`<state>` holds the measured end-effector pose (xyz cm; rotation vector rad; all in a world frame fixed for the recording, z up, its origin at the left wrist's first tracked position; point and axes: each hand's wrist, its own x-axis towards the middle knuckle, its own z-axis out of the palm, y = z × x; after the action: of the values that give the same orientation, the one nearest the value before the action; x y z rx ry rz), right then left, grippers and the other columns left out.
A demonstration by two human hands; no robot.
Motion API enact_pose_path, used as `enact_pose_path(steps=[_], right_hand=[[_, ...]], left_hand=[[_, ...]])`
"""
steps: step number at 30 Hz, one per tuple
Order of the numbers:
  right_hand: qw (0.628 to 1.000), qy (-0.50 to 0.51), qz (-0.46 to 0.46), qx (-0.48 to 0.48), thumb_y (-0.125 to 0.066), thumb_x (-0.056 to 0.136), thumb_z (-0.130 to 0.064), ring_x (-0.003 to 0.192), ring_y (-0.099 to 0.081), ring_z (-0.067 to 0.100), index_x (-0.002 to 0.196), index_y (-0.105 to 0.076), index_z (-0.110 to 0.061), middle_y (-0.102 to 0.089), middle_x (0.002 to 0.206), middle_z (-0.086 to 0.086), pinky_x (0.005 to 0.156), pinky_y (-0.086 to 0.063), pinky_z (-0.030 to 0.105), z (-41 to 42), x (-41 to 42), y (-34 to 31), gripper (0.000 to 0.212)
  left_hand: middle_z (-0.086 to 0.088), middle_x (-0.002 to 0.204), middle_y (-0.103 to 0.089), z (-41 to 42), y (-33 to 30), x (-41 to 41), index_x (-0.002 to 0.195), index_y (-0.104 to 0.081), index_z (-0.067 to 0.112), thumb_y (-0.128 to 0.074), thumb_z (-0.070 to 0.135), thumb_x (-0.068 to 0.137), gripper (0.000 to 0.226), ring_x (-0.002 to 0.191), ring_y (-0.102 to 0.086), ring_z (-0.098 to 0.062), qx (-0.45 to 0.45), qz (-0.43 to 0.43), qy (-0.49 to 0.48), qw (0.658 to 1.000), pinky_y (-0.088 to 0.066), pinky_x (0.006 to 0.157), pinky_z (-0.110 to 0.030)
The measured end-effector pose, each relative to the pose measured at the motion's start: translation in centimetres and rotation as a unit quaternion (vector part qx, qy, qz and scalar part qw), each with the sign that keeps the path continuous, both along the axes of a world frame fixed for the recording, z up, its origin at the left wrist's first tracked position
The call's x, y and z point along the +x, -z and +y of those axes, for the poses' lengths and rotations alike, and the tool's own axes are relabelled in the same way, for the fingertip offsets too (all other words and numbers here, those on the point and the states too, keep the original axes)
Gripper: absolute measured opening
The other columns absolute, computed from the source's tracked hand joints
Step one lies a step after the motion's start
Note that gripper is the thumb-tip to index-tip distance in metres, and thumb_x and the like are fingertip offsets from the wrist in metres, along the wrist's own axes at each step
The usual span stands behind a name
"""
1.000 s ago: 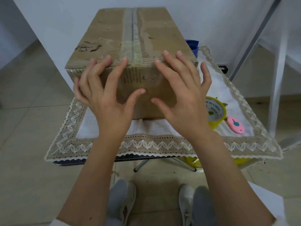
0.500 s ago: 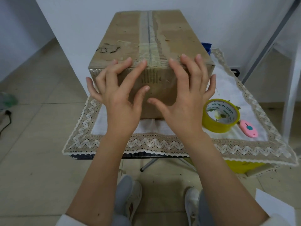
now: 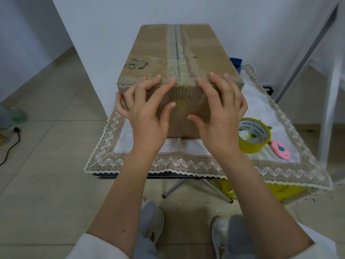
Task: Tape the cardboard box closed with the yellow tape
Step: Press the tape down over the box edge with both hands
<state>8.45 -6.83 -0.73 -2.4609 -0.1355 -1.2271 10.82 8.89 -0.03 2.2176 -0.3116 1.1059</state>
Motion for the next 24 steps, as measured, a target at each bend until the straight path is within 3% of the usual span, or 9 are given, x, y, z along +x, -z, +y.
enact_pose_path(steps=[4, 8, 10, 13, 18, 24], right_hand=[[0.999, 0.013, 0.014, -0.038, -0.080, 0.071, -0.024, 0.139, -0.033, 0.018, 0.137, -0.052, -0.029, -0.049, 0.144, -0.003, 0.111, -0.020, 0.058, -0.6, -0.9, -1.3, 0.072], [0.998, 0.029, 0.018, -0.053, -0.075, 0.073, -0.050, 0.121, -0.050, 0.022, 0.127, -0.061, -0.031, -0.059, 0.123, -0.001, 0.112, -0.015, 0.054, -0.4, -0.8, -3.9, 0.059], [0.998, 0.020, 0.027, -0.060, -0.074, 0.073, -0.053, 0.117, -0.053, 0.027, 0.122, -0.064, -0.032, -0.060, 0.118, 0.003, 0.111, -0.015, 0.051, 0.0, -0.1, -5.0, 0.054], [0.995, 0.001, 0.046, -0.089, -0.073, 0.077, -0.050, 0.123, -0.051, 0.028, 0.115, -0.071, -0.032, -0.062, 0.126, 0.004, 0.112, -0.013, 0.049, 0.5, 0.8, -5.7, 0.042], [0.996, -0.016, 0.045, -0.077, -0.069, 0.083, -0.040, 0.119, -0.054, 0.026, 0.107, -0.075, -0.032, -0.070, 0.110, -0.003, 0.112, -0.019, 0.056, 0.6, 0.7, -6.1, 0.026], [0.999, -0.025, 0.034, -0.009, -0.068, 0.087, -0.031, 0.112, -0.056, 0.024, 0.099, -0.078, -0.032, -0.069, 0.108, -0.002, 0.107, -0.014, 0.039, 0.0, -0.1, -6.8, 0.015]], left_hand=[[0.011, 0.131, -0.054, 0.4, -1.0, -0.6, 0.126, -0.060, 0.043, -0.067, 0.021, 0.086, 0.046, 0.129, -0.042, -0.017, 0.029, 0.025, -0.001, 0.999, -0.014, 0.112, -0.060], [0.005, 0.124, -0.054, 0.7, -3.1, -0.7, 0.134, -0.051, 0.044, -0.061, 0.044, 0.090, 0.045, 0.120, -0.044, -0.023, 0.100, 0.045, -0.022, 0.994, -0.014, 0.111, -0.050], [0.001, 0.120, -0.055, 0.8, -4.4, -0.3, 0.131, -0.055, 0.043, -0.059, 0.049, 0.090, 0.042, 0.117, -0.046, -0.026, 0.130, 0.060, -0.026, 0.989, -0.016, 0.108, -0.048], [0.001, 0.119, -0.057, 1.0, -5.1, 0.0, 0.119, -0.065, 0.040, -0.060, 0.047, 0.088, 0.032, 0.117, -0.048, -0.028, 0.156, 0.071, -0.022, 0.985, -0.014, 0.107, -0.045], [0.001, 0.117, -0.058, 0.7, -5.4, -0.3, 0.114, -0.069, 0.038, -0.064, 0.042, 0.088, 0.027, 0.120, -0.048, -0.025, 0.149, 0.080, -0.022, 0.985, -0.010, 0.111, -0.046], [0.001, 0.126, -0.053, -0.2, -6.2, -0.9, 0.119, -0.065, 0.037, -0.061, 0.038, 0.091, 0.028, 0.129, -0.041, -0.023, 0.152, 0.121, -0.033, 0.980, -0.006, 0.115, -0.049]])
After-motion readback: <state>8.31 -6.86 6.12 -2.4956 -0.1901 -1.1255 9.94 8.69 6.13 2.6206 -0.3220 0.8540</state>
